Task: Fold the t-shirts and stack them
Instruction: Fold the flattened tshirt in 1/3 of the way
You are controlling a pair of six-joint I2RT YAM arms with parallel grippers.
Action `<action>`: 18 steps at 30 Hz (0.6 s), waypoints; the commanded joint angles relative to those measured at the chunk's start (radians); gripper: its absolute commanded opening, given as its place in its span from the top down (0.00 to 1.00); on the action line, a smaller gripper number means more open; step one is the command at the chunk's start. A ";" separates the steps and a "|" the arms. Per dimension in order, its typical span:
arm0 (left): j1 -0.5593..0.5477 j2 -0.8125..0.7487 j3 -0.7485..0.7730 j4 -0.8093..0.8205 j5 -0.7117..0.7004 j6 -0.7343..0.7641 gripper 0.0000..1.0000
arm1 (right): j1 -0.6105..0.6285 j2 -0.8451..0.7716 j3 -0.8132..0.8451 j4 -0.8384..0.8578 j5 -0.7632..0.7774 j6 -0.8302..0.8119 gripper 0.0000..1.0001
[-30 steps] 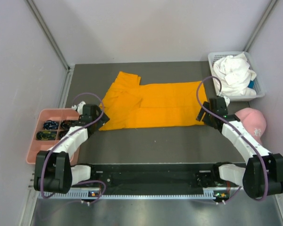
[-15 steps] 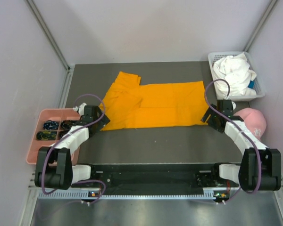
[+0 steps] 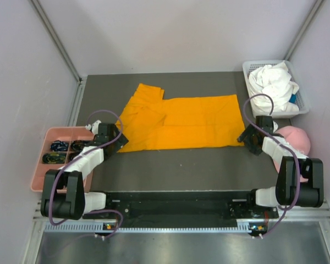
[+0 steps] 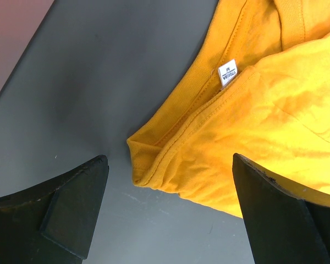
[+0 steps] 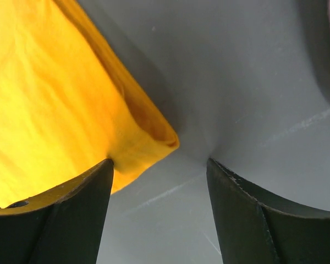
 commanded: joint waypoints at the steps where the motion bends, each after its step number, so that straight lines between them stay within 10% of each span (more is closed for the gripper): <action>1: 0.006 0.014 0.002 0.041 0.003 -0.003 0.01 | -0.056 0.014 0.014 0.050 -0.001 0.035 0.32; 18: 0.007 0.014 -0.005 0.038 -0.003 0.000 0.01 | -0.123 0.081 0.005 0.104 -0.106 0.018 0.43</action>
